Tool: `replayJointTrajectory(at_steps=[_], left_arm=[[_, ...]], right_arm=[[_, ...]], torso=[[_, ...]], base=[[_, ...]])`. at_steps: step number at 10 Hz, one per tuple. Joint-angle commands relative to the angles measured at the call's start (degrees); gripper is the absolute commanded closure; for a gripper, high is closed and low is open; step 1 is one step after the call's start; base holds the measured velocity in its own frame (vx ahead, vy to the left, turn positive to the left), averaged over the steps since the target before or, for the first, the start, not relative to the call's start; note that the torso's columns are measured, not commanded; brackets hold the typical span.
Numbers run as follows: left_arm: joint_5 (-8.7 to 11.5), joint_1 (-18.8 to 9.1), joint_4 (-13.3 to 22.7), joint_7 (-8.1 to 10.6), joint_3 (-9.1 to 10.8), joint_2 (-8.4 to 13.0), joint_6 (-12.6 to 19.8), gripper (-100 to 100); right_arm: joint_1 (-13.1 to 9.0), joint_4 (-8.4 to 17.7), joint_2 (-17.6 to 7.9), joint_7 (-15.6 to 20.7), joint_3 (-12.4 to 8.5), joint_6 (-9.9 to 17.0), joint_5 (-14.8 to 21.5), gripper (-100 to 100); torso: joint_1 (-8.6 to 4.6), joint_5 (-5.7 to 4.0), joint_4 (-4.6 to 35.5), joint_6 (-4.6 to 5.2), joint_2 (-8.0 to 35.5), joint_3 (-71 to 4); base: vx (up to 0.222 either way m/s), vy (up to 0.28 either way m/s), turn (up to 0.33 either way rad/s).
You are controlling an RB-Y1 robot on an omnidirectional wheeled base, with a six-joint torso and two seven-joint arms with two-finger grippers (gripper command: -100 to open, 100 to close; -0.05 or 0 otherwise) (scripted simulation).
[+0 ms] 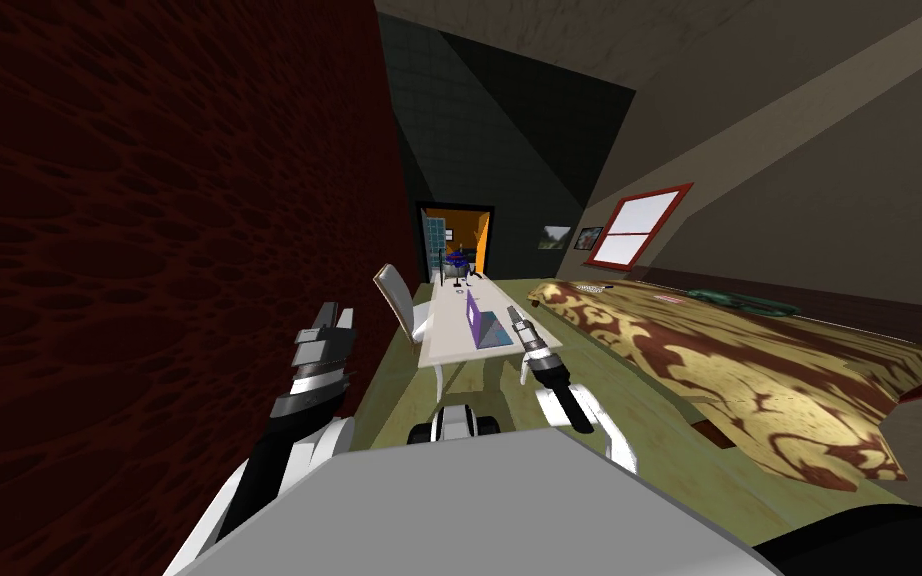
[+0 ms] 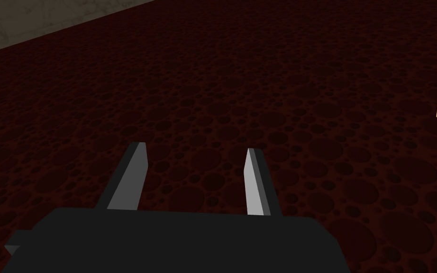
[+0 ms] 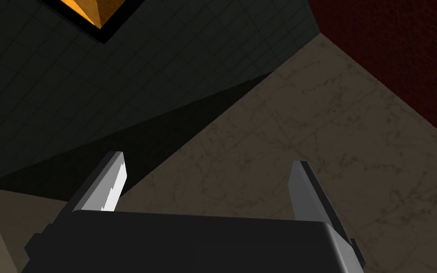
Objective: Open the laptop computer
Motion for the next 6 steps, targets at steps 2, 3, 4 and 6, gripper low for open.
replayJointTrajectory(at_steps=[2, 3, 4, 6], left_arm=[[0.0, 0.0, 0.0, 0.00, 0.00, 0.0, 0.0, 0], [0.0, 0.0, 0.0, 0.00, 0.00, 0.0, 0.0, 0], [0.0, 0.0, 0.0, 0.00, 0.00, 0.0, 0.0, 0], [0.0, 0.0, 0.0, 0.00, 0.00, 0.0, 0.0, 0]], right_arm=[[-1.2, 2.0, -0.2, 5.6, -0.7, 1.2, 4.6, -100], [-1.8, 3.1, -0.2, 7.1, -1.0, 1.6, 6.5, -100], [-1.8, 3.1, -0.2, 7.9, -1.0, 1.6, 6.5, -100], [-3.0, 5.3, -0.5, 11.6, -1.7, 2.4, 10.3, -100]], torso=[[-0.02, 0.00, 0.0, 0.01, 0.0, 0.0], [-0.04, -0.01, 0.0, 0.00, 0.0, 0.0], [0.05, 0.01, 0.0, 0.00, 0.0, 0.0], [-0.01, 0.00, 0.0, 0.00, 0.0, 0.0]], base=[[0.008, 0.052, 0.005], [-0.003, 0.074, 0.016], [-0.004, 0.068, 0.004], [-0.006, 0.072, 0.014]])
